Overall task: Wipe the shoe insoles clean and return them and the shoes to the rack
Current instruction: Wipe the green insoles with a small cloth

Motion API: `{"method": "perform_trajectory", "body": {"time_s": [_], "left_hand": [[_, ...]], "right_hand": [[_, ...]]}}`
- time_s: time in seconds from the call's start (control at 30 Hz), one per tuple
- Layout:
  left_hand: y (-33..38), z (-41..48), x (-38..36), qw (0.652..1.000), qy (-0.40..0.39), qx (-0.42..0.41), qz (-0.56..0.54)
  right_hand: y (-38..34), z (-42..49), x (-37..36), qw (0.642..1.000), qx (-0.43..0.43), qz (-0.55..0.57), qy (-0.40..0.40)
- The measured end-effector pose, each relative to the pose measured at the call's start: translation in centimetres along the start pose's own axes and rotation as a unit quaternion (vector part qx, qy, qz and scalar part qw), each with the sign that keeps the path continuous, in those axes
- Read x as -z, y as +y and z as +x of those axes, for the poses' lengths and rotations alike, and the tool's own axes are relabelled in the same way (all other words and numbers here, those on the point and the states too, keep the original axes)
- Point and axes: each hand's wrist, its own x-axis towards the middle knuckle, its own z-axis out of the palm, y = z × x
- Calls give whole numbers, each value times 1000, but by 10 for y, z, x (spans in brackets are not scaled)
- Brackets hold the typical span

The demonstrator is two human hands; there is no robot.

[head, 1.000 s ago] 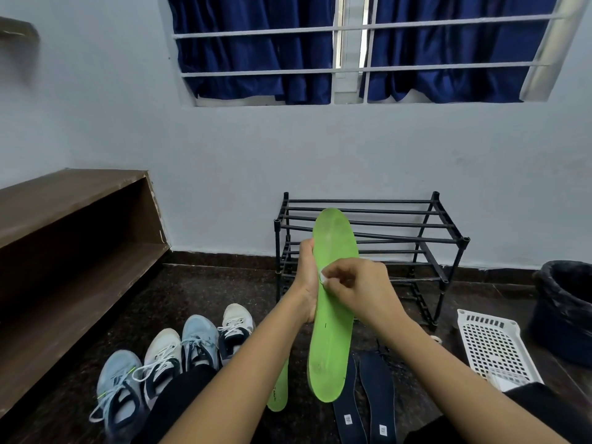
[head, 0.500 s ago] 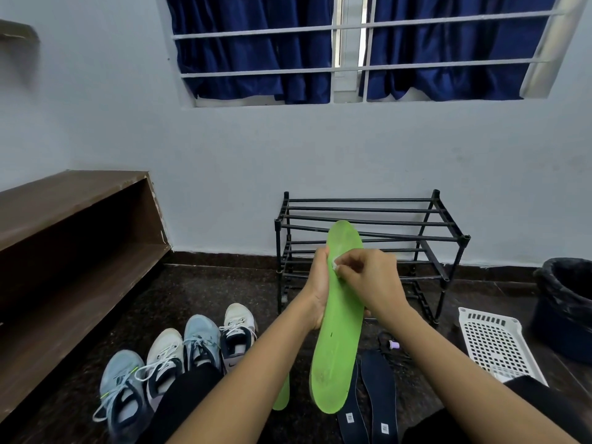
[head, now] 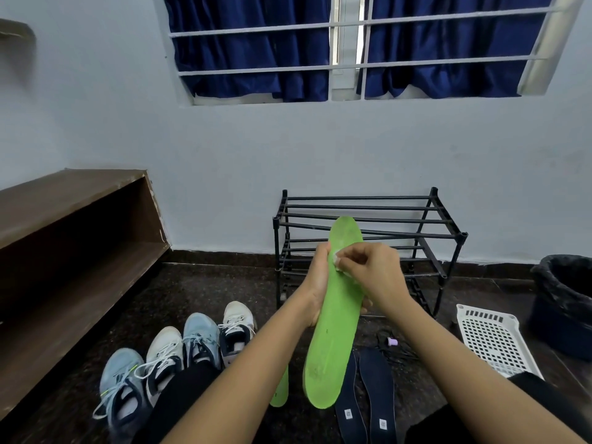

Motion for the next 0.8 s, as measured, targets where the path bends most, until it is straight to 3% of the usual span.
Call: {"method": "perform_trajectory", "body": {"time_s": [0.27,0.47,0.67,0.8], "left_hand": [[5,5,9,999,38,-18,-34],[6,2,3,999,23,-10,-41],[-3,-3,-15,998,-45,30,38],[-3,0,-15,999,-32,31,21]], "right_hand": [[-7,-20,-11,999,28,1,-32],[-3,-20,-7,999,23,15,-43],[7,-1,11,999,-6,6,38],[4,-7,10,999,5,-6,41]]}}
